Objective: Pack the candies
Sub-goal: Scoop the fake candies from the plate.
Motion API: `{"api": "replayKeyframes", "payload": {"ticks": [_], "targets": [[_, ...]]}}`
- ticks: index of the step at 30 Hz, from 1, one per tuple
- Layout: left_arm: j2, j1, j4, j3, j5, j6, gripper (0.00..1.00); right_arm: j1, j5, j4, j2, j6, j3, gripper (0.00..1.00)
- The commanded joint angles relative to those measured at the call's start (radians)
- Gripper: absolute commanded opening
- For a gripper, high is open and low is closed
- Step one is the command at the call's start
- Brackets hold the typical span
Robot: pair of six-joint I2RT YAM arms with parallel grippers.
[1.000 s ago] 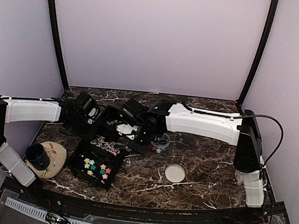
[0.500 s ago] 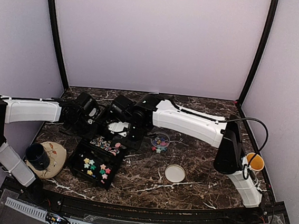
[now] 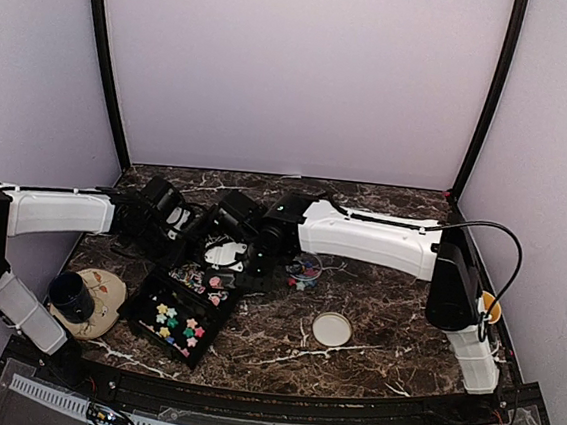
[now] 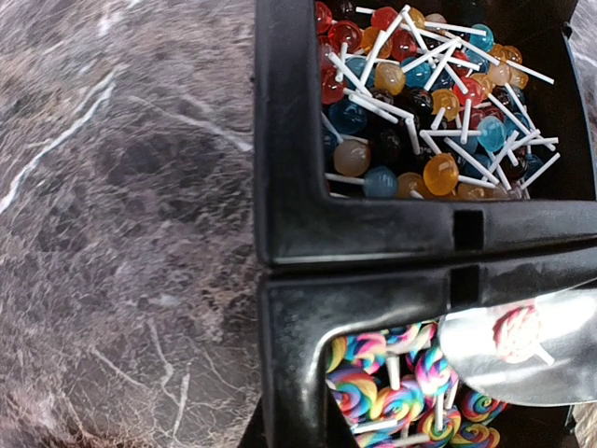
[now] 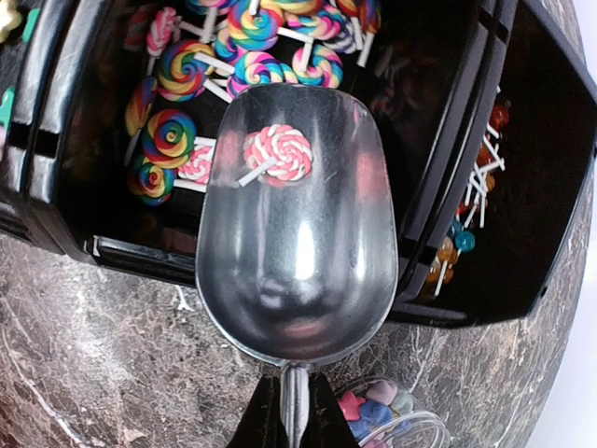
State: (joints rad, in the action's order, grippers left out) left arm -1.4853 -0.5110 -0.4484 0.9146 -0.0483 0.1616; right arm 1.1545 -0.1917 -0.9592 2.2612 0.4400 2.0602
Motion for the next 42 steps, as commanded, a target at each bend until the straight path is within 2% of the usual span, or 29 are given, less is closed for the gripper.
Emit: {"api": "replayKeyframes", "payload": {"ticks": [1, 11, 15, 20, 25, 34, 38, 42], "targets": [[0.114, -0.035, 0.172, 0.036, 0.181, -0.068, 0.00, 0.063, 0.183, -0.067, 0.032, 0.126, -0.093, 0.00], [0.125, -0.033, 0.188, 0.016, 0.311, -0.144, 0.00, 0.083, 0.262, -0.066, -0.059, 0.098, -0.177, 0.00], [0.108, -0.034, 0.172, 0.027, 0.314, -0.156, 0.00, 0.085, 0.177, -0.157, -0.012, 0.006, -0.083, 0.00], [0.103, -0.035, 0.171, 0.022, 0.322, -0.188, 0.00, 0.092, 0.142, -0.167, -0.050, -0.060, -0.140, 0.00], [0.067, -0.034, 0.122, 0.048, 0.183, -0.163, 0.00, 0.100, 0.103, -0.177, -0.078, -0.126, -0.169, 0.00], [0.040, -0.035, 0.077, 0.065, 0.002, -0.093, 0.00, 0.099, 0.055, -0.065, -0.194, -0.201, -0.218, 0.00], [0.057, -0.035, 0.075, 0.070, -0.015, -0.083, 0.00, 0.100, 0.058, -0.095, -0.197, -0.202, -0.197, 0.00], [0.069, -0.035, 0.076, 0.066, -0.020, -0.087, 0.00, 0.096, 0.004, -0.177, -0.128, -0.205, -0.137, 0.00]]}}
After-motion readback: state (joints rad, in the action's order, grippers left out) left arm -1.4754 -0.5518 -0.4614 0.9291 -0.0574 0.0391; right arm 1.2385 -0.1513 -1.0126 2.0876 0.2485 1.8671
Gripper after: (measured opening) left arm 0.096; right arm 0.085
